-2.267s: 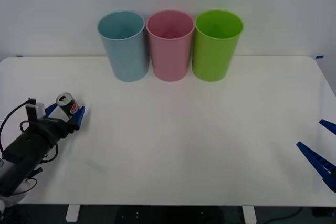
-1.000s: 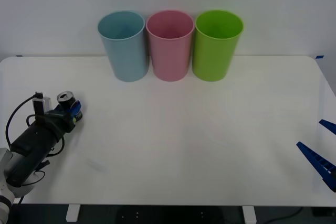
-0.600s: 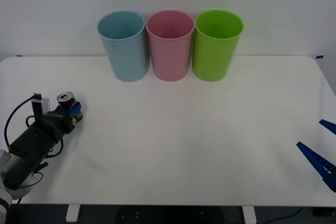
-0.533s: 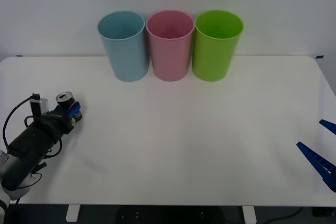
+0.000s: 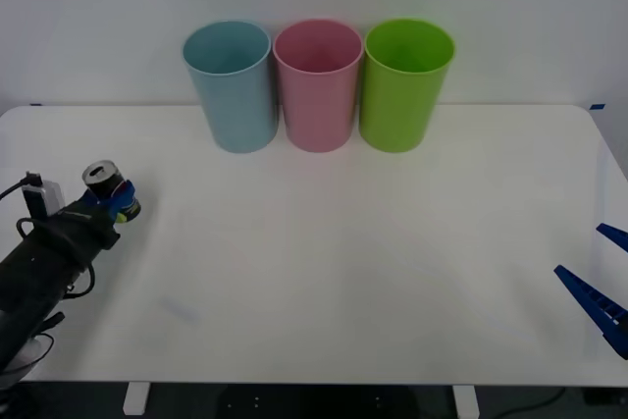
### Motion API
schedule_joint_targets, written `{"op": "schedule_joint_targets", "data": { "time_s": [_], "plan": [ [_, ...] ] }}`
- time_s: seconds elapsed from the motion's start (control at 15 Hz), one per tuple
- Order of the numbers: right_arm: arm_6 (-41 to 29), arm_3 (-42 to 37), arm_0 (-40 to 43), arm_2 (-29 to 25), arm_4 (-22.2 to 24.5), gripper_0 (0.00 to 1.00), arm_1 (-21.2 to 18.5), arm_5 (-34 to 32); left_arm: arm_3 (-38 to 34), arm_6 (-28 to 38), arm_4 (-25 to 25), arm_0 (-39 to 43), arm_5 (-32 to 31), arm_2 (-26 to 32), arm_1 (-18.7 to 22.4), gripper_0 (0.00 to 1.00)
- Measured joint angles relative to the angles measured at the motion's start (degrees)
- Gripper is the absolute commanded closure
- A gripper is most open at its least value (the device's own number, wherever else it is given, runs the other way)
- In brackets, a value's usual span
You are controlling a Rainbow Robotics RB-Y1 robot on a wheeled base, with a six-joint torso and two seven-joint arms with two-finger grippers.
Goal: Grasp the object on the table and drop it into the matching bin: aluminum can to the light blue bin, PET bottle to the pink bin.
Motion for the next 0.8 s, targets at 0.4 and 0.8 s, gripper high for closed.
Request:
{"op": "schedule_joint_targets", "data": {
  "time_s": [0.4, 0.8],
  "plan": [
    [0.0, 0.0, 0.0, 0.0, 0.0, 0.0, 0.0, 0.0, -7.92, 3.08, 2.67, 4.02, 0.05, 0.15, 1.02, 1.0],
    [0.0, 0.0, 0.0, 0.0, 0.0, 0.0, 0.0, 0.0, -16.6, 10.86, 4.72, 5.94, 0.05, 0.11, 2.8, 1.0]
  ]
}}
